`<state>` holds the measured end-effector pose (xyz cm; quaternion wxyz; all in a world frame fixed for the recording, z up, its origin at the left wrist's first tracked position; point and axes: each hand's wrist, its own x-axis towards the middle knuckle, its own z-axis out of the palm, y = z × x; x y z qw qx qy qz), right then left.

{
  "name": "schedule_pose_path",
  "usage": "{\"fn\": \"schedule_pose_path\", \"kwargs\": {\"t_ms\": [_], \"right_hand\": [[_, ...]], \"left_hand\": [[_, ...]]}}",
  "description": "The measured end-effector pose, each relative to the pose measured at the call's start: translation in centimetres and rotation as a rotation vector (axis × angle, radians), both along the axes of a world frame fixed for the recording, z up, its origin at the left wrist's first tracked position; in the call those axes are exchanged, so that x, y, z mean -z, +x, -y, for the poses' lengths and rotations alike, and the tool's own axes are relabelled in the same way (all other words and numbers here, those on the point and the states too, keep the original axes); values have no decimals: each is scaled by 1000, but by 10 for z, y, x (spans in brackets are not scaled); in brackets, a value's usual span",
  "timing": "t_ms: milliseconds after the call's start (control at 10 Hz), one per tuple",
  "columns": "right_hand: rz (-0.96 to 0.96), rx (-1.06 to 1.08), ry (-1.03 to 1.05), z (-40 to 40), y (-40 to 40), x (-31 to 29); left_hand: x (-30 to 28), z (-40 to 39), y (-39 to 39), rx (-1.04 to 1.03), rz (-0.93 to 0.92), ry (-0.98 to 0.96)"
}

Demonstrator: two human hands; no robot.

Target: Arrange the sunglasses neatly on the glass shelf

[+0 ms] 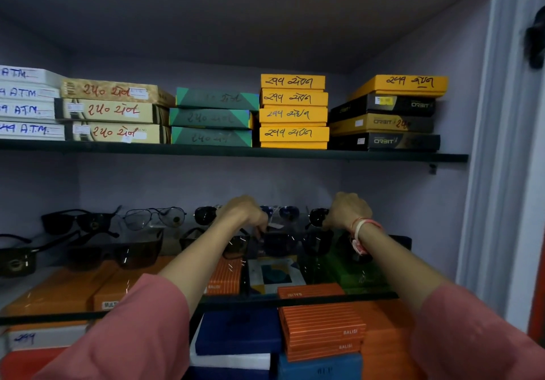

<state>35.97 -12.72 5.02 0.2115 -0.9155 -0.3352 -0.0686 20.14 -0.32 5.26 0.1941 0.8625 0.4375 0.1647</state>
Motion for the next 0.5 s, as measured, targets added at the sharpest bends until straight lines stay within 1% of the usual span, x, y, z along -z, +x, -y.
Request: {"fn": "schedule_pose_path", "kwargs": {"t_ms": [300,400,500], "right_hand": [[26,-13,-69,2,-1,-2],[79,0,34,10,-12,-2],[154,-17,173,21,-38,0]], "left_hand": [[-1,2,-4,9,-32,49],[-3,7,-24,-22,36,78],[1,15,-53,-8,180,183]]}}
